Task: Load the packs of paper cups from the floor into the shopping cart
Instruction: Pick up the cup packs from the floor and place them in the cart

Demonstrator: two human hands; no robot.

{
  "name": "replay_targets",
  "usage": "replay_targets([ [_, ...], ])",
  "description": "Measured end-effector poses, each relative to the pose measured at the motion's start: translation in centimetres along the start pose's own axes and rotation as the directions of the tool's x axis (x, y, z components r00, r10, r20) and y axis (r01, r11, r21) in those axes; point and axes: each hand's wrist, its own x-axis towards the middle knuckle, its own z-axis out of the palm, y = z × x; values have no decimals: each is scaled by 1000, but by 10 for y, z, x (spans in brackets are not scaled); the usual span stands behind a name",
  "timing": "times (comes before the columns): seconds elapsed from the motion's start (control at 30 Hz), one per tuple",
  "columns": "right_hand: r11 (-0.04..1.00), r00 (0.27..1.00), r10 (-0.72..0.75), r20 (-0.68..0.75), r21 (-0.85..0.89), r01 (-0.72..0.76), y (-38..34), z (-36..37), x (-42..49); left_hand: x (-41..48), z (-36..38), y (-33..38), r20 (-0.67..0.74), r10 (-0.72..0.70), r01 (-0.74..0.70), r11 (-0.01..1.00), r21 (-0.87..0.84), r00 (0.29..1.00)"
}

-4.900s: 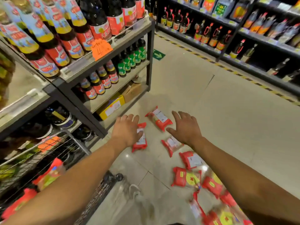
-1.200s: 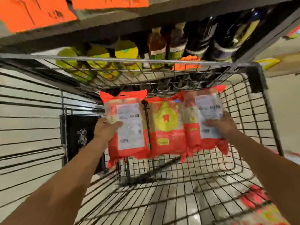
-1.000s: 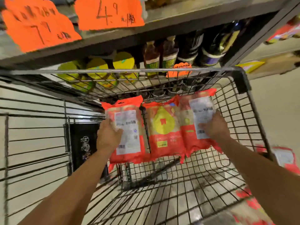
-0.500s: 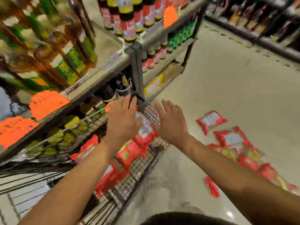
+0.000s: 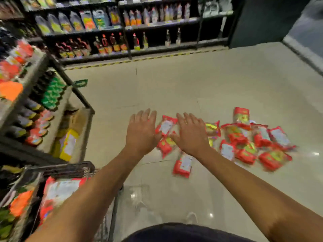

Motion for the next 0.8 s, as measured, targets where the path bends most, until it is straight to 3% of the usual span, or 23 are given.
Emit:
replay_targets([
  [0.17,955,955,292,-48,75,-288,110,-14,-54,36,24,102,73,233,-234,972,1,970],
  [0.37,852,859,510,-34,156,-499,175,2,-93,71,44,164,195,322,-337,940,51,927],
  [0.6,822,830,521,197,144,-551,188,70,-31,122,113,133,334,301,-327,945,24,894],
  [0.8,751,726,564,392,121,-649,200,188,52,207,253,85,513,271,-314,950,-3,814],
])
